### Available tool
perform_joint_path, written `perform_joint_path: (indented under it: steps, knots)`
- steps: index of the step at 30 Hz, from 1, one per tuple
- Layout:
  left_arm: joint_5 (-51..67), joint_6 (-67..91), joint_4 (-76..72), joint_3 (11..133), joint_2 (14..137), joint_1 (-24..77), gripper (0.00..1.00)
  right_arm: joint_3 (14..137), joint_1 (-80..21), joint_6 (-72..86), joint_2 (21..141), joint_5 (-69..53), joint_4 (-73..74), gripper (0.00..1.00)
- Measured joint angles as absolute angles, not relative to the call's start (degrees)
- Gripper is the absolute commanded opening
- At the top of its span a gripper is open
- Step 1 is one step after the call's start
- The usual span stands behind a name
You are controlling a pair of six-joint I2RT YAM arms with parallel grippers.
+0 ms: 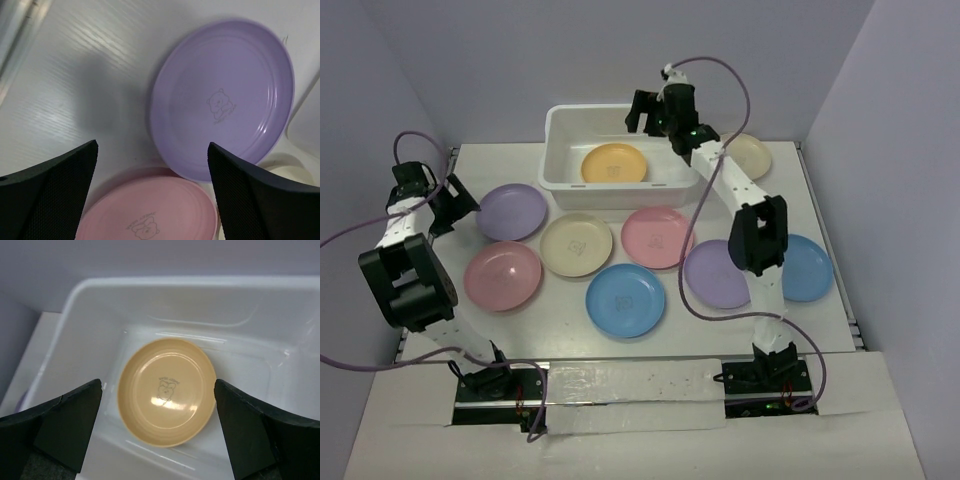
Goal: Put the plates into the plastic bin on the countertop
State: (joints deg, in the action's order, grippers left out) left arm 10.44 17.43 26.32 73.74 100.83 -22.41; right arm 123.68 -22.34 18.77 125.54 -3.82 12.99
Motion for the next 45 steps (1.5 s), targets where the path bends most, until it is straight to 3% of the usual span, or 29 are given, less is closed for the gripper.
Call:
perform_joint_path:
  steps: [7,9,11,13,20,29,35,41,45]
  knots:
    - [13.37,16.81,25.9,76.34,110.1,-22.11,0.76,116.54,-18.04,16.97,105.96,-6.98,14.37,1.0]
    - [13.4,16.76,25.42,76.74,112.67,-22.11,0.62,111.56,-14.6,16.43,100.42,-7.42,16.0,1.0]
    - [13.71,16.68,24.86,77.24,113.22,-22.13,0.55,106.9,-10.28,15.57,96.25,-7.97,16.39,1.0]
    - [13.72,16.66,24.28,77.3,113.61,-22.16,0.38,101.26,-6.5,14.89,92.62,-8.25,18.29,1.0]
    - [14.99,16.97,23.51,77.17,114.67,-22.42,0.0,79.23,4.69,11.37,82.88,-9.51,22.67,1.0]
    - [19.95,18.44,25.85,78.51,114.01,-28.55,0.0,71.42,15.91,10.37,76.82,-11.34,26.24,1.0]
    - [21.23,19.62,28.45,81.58,104.94,-32.62,0.0,68.75,21.41,10.04,74.68,-13.36,26.49,1.0]
    - [20.47,22.47,23.35,89.08,92.74,-31.02,0.0,65.0,26.25,8.73,72.83,-13.96,27.62,1.0]
    - [16.02,23.57,17.36,91.69,88.46,-23.58,0.0,63.55,28.49,7.67,70.99,-14.41,28.43,1.0]
